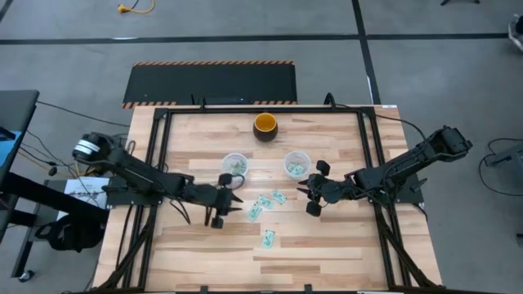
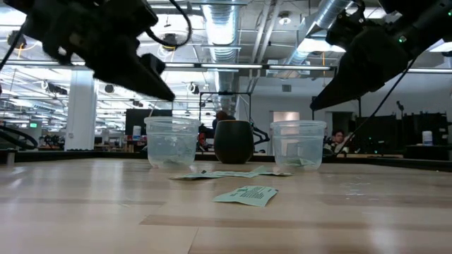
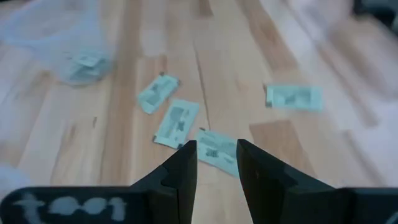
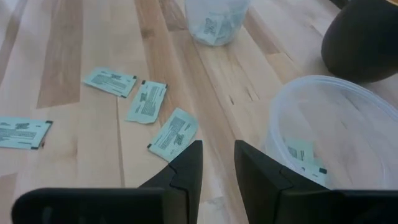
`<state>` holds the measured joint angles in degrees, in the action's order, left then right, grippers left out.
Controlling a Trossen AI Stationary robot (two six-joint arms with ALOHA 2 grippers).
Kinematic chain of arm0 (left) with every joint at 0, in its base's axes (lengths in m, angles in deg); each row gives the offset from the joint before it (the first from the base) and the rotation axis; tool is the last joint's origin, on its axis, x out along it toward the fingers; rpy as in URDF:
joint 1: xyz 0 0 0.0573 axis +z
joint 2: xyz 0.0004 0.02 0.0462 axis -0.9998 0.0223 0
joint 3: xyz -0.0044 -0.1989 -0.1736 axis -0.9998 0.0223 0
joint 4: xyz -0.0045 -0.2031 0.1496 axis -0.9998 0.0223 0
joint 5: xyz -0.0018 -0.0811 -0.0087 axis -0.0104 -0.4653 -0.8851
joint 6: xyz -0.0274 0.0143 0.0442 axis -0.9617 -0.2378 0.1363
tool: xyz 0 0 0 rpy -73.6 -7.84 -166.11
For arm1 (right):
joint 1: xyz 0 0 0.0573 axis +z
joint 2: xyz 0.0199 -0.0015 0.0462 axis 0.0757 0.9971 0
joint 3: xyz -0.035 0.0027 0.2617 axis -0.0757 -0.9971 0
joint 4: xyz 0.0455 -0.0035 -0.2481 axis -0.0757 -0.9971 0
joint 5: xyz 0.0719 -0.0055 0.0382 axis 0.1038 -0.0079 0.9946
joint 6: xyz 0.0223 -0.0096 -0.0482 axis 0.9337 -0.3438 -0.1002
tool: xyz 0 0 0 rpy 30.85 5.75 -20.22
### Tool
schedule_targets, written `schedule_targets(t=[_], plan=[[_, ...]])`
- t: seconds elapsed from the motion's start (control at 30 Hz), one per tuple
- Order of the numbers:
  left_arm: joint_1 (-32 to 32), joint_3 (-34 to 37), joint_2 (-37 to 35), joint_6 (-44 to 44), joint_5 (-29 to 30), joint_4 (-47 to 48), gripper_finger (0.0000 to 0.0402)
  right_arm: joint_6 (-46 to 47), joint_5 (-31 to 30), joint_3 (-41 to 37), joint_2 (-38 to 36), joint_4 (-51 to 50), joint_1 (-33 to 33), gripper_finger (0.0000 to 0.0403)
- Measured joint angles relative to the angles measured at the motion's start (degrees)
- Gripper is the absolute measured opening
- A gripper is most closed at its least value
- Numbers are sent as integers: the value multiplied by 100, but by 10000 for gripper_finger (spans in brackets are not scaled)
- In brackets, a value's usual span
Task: Pick and place Stevia / Truvia into bins
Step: Put the stevia packet into the left transparent container
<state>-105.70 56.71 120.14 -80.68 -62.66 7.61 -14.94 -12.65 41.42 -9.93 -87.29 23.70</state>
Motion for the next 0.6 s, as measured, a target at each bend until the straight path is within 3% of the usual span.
schedule_targets(t=[0.3,0.6], plan=[[-99,-957,1214,1089,36,788,103,0,0,0,0,-135,0,87],[-1,-1638,1393,1400,68,1421,103,-2,0,0,2,-217,0,87]])
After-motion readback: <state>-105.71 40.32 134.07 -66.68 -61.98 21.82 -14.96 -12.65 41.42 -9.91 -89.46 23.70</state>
